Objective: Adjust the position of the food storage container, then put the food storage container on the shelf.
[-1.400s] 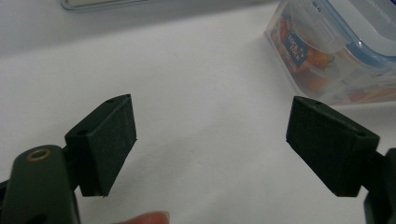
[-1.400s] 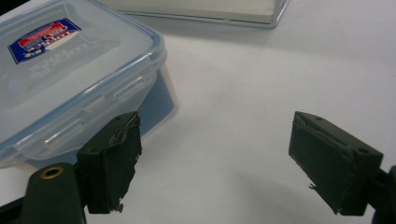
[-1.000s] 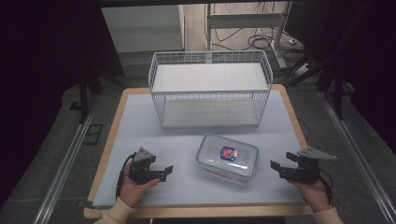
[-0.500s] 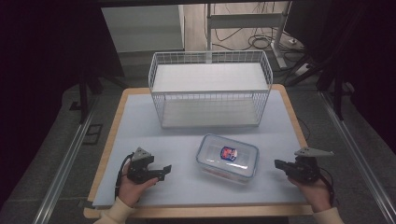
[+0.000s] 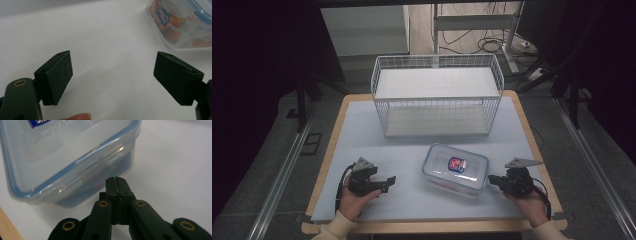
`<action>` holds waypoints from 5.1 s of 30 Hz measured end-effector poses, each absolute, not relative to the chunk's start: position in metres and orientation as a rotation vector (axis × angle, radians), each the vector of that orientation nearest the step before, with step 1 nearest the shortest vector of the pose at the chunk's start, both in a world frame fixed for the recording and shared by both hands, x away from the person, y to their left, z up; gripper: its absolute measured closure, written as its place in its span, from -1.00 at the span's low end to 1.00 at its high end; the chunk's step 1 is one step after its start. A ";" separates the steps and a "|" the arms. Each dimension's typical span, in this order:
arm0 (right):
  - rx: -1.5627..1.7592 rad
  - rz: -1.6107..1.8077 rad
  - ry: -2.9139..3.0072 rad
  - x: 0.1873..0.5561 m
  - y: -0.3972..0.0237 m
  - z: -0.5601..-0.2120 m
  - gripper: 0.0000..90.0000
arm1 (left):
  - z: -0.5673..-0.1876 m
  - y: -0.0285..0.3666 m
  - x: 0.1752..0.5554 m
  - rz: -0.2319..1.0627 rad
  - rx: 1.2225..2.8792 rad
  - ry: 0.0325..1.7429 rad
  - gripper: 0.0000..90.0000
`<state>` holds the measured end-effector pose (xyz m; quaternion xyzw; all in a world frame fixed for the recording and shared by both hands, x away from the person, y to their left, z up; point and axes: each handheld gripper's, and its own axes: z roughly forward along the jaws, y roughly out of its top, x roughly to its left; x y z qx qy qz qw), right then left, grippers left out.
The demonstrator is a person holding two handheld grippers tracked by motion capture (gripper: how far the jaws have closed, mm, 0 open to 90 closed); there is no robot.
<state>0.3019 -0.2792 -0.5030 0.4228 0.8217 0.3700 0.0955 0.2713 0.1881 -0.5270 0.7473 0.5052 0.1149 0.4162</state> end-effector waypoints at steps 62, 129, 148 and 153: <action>0.891 1.157 2.684 0.257 -0.171 -0.494 0.99 | -0.530 0.195 0.276 0.260 1.845 1.307 -0.67; 1.177 1.346 2.286 0.312 -0.272 -0.467 0.28 | -0.503 0.187 0.277 0.226 1.814 1.225 -0.55; 1.158 1.467 2.341 0.335 -0.244 -0.465 -0.48 | -0.501 0.175 0.304 0.026 1.788 1.253 -0.58; 1.207 1.467 2.367 0.347 -0.233 -0.467 -0.49 | -0.497 0.163 0.318 -0.012 1.773 1.253 -0.58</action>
